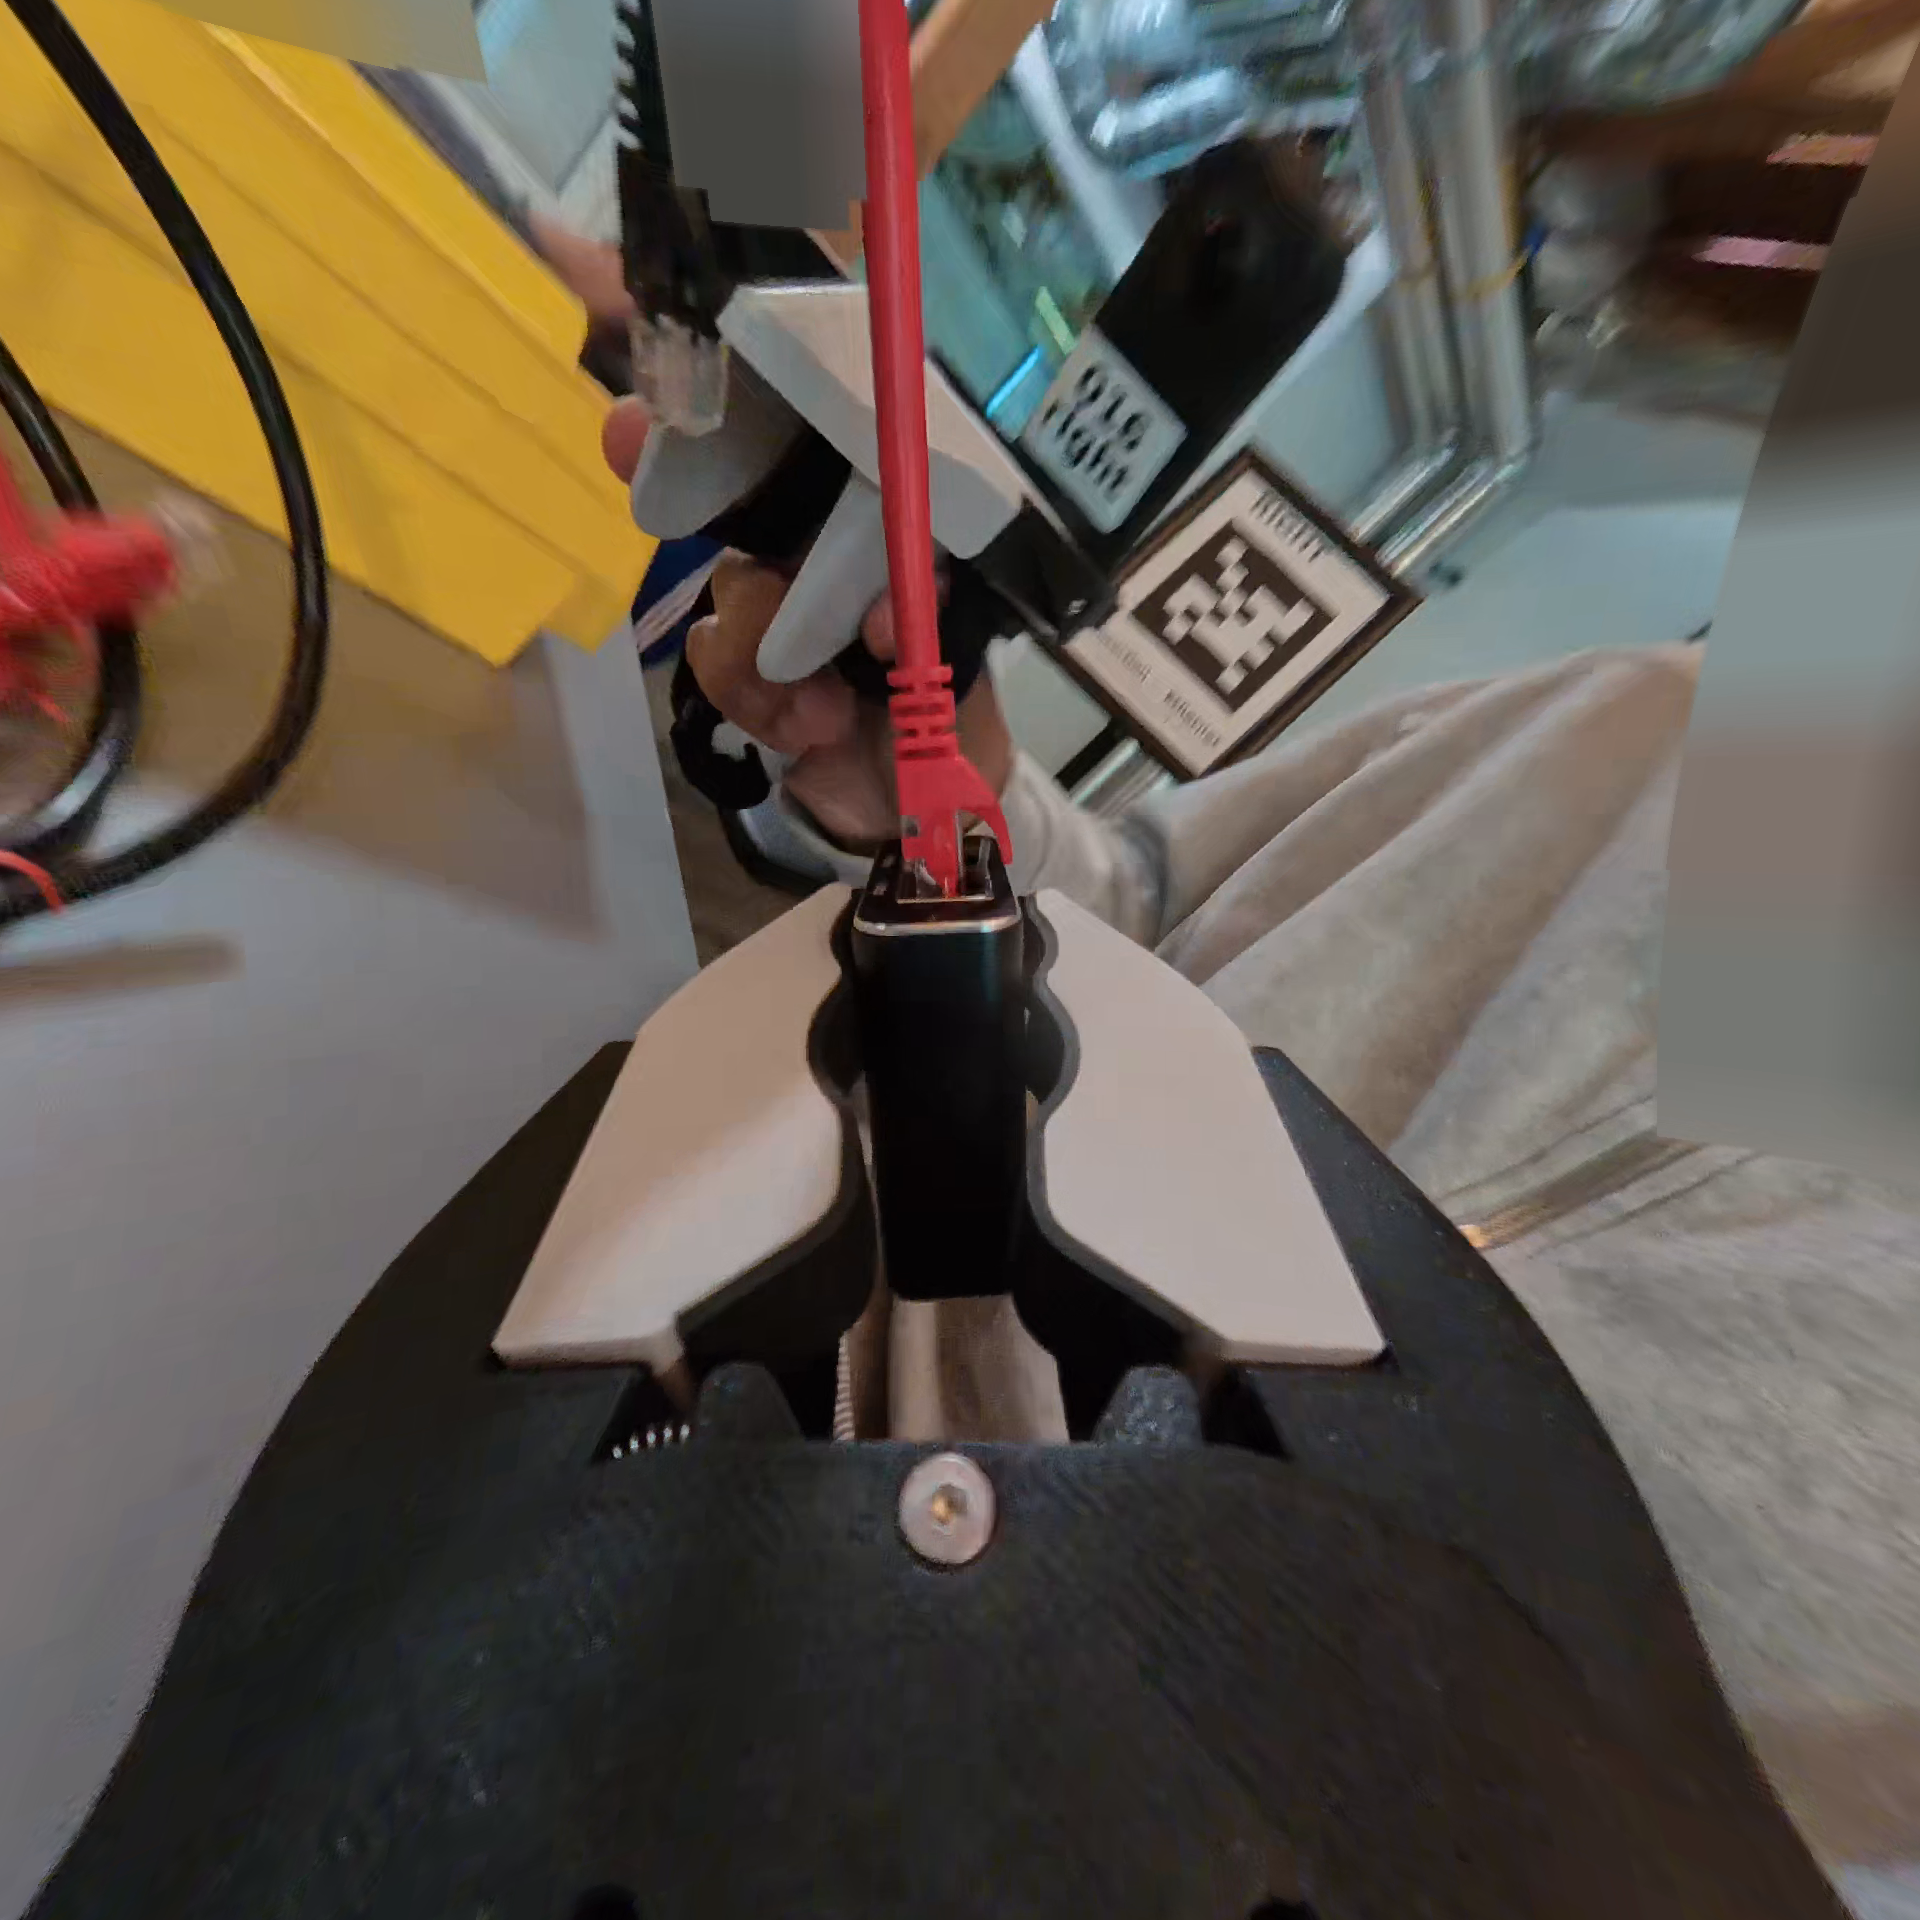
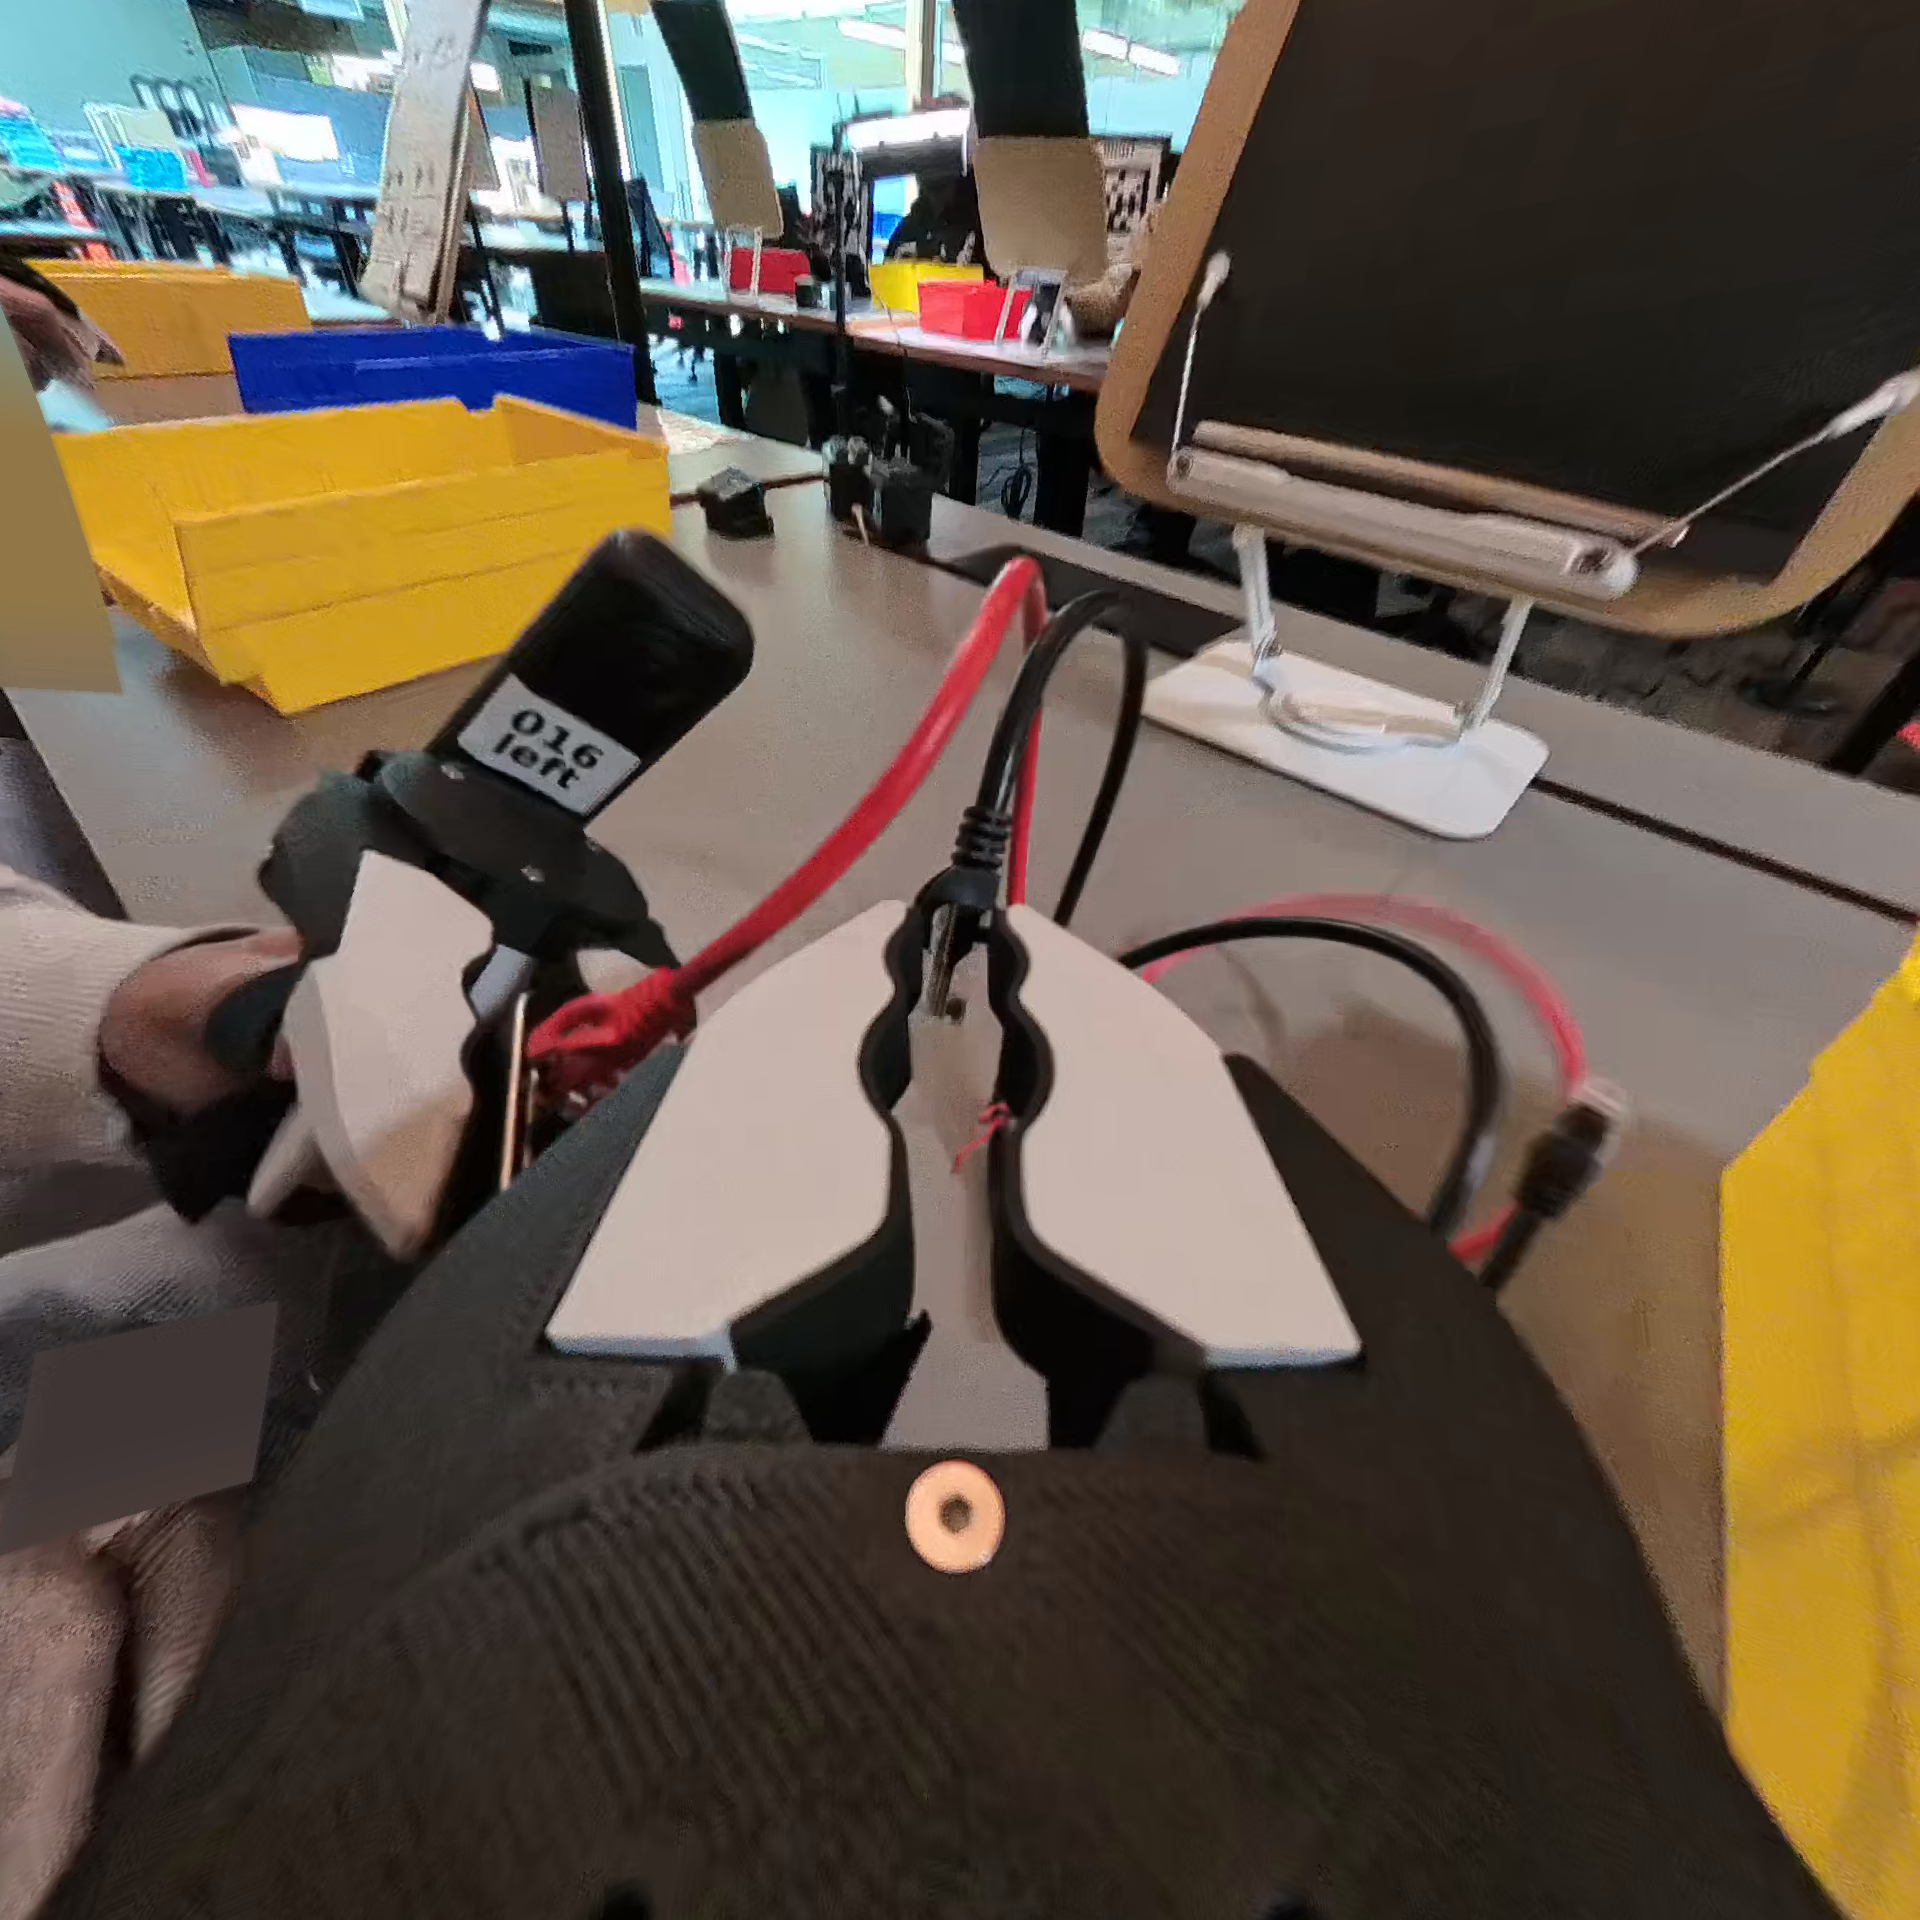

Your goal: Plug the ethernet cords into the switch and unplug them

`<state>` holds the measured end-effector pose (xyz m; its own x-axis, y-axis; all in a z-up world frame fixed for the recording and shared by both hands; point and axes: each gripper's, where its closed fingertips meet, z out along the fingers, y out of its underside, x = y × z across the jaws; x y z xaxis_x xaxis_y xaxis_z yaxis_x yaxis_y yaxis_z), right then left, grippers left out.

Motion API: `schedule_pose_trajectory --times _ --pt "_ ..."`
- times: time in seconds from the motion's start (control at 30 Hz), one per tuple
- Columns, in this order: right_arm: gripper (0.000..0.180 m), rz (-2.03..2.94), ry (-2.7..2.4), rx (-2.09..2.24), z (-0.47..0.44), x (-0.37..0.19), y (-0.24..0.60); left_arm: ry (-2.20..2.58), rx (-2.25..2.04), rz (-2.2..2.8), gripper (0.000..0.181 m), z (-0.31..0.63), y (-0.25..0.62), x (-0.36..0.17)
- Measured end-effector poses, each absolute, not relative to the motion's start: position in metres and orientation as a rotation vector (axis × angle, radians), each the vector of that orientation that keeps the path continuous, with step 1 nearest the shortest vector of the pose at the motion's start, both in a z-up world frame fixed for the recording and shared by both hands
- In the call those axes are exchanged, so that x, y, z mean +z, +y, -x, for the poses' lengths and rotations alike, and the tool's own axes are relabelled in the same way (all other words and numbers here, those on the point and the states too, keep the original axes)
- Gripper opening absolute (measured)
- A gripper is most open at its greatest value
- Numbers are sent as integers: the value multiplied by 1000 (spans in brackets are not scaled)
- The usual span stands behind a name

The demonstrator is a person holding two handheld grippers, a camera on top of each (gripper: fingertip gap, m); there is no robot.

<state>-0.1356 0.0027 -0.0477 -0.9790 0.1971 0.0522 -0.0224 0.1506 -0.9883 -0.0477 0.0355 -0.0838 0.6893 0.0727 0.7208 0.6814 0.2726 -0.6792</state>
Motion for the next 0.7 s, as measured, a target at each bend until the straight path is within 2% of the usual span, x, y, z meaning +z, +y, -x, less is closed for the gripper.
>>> schedule_pose_trajectory --times 0.13,0.37,0.7 --pt "12 256 -2150 2173 154 -21 20 -776 -311 1207 28 55 -14 -70" --pt "12 456 -1787 2417 173 24 68 -913 -156 1211 27 65 -92 -92" --pt "13 578 -1729 2459 189 25 88 -937 -113 954 26 72 -137 -80"
